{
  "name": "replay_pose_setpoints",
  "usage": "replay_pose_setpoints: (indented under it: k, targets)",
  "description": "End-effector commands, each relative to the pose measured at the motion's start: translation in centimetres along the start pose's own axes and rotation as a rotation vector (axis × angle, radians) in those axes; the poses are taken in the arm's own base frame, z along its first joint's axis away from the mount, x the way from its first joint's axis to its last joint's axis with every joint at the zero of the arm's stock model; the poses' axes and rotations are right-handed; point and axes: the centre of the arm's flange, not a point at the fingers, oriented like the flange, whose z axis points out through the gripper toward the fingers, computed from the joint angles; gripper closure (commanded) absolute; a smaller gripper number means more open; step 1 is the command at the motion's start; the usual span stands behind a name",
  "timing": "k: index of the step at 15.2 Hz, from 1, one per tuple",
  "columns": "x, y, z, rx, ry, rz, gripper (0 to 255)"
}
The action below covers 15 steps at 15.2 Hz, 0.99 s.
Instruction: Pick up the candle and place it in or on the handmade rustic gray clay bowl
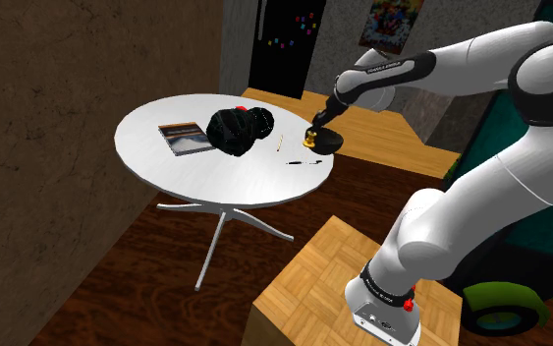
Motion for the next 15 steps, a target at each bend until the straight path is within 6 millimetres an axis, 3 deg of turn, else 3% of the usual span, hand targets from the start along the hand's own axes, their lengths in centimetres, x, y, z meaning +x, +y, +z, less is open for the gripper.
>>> replay_pose_setpoints:
  k: [1,8,15]
  targets:
    - [0.5,-0.1,-0.9,0.0,0.0,0.0,255]
    - [2.0,0.0,-4.2,0.0,0.0,0.0,255]
    - [3.7,9.0,-3.6,0.0,0.0,0.0,255]
